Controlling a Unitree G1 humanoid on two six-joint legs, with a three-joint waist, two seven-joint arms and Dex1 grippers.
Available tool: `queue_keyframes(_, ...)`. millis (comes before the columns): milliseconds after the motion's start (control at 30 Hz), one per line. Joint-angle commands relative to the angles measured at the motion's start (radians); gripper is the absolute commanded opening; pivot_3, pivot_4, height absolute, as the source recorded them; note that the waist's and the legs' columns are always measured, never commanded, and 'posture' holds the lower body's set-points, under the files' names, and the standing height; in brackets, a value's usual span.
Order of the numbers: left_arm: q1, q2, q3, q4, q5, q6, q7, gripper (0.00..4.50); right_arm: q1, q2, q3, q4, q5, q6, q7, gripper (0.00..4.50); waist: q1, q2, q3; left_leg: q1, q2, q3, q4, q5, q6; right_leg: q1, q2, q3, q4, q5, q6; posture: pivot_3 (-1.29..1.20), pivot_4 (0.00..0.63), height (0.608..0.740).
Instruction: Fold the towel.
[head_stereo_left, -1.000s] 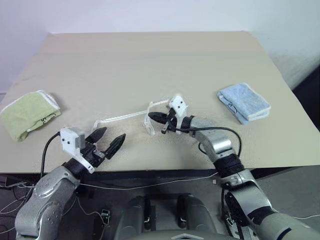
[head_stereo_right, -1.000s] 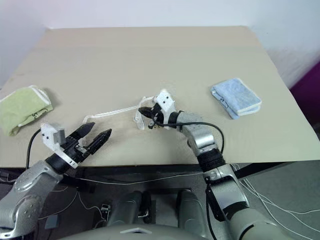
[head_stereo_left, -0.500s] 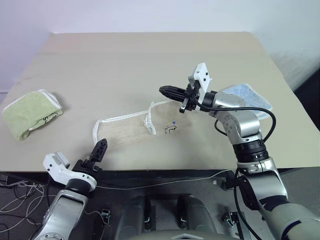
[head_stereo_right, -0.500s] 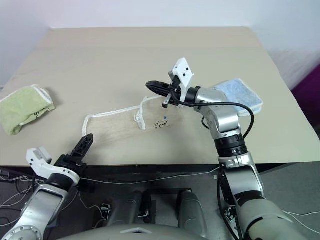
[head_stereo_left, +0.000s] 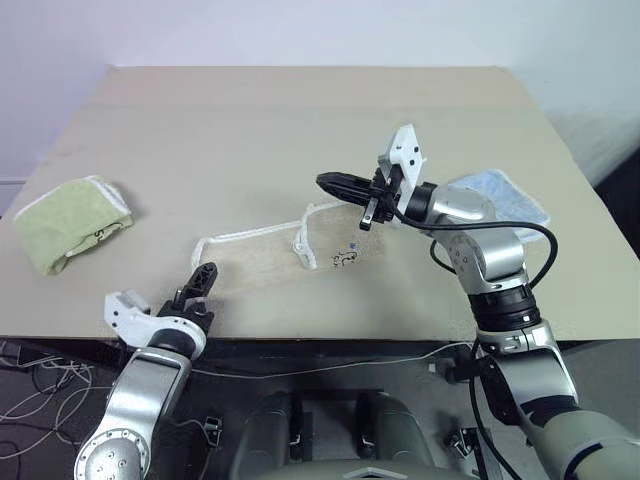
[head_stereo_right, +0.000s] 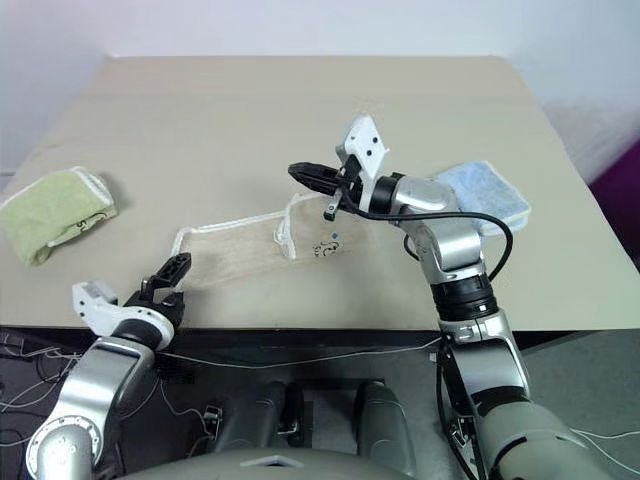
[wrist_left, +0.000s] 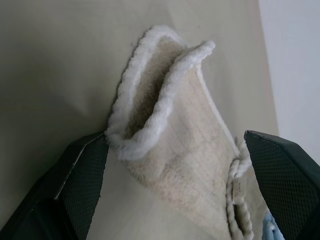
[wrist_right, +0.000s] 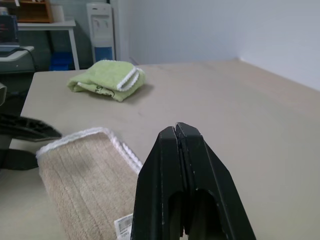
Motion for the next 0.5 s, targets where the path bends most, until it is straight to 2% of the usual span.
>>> queue_keyframes(33,-0.007,0.029,-0.015,0.046,-0.014,0.011,0.003,4.32,0.004,-0.023,-0.024,-0.061,0.001,-0.006,-0.014,0.01,0.004,0.000,0.000,0.000,0.000,0.000,0.000,0.000,0.000,0.000,0.000,0.000,0.000,0.000,0.000,0.00,0.150,0.740)
queue_keyframes(167,-0.031,0.072,0.021,0.075,-0.036,0.000,-0.015,3.24,0.036,-0.045,-0.030,-0.094,0.012,0.001,-0.020,0.00,0.004,0.000,0.000,0.000,0.000,0.000,0.000,-0.001,-0.001,0.000,0.000,0.000,0.000,0.000,0.000,0.00,0.150,0.740)
queue_keyframes(467,-0.096,0.133,0.077,0.124,-0.060,-0.017,-0.051,0.03,0.077,-0.075,-0.026,-0.122,0.012,-0.001,-0.016,0.00,0.001,0.000,0.000,-0.001,0.000,0.000,-0.001,-0.001,-0.001,0.000,0.001,0.000,-0.003,0.000,0.000,0.00,0.150,0.740)
queue_keyframes(500,-0.101,0.137,0.083,0.125,-0.060,-0.020,-0.055,0.03,0.082,-0.080,-0.026,-0.124,0.012,-0.003,-0.013,0.00,0.001,0.000,0.000,-0.001,0.000,0.000,-0.001,-0.001,-0.001,0.000,0.001,0.000,-0.003,0.000,0.000,0.00,0.150,0.740)
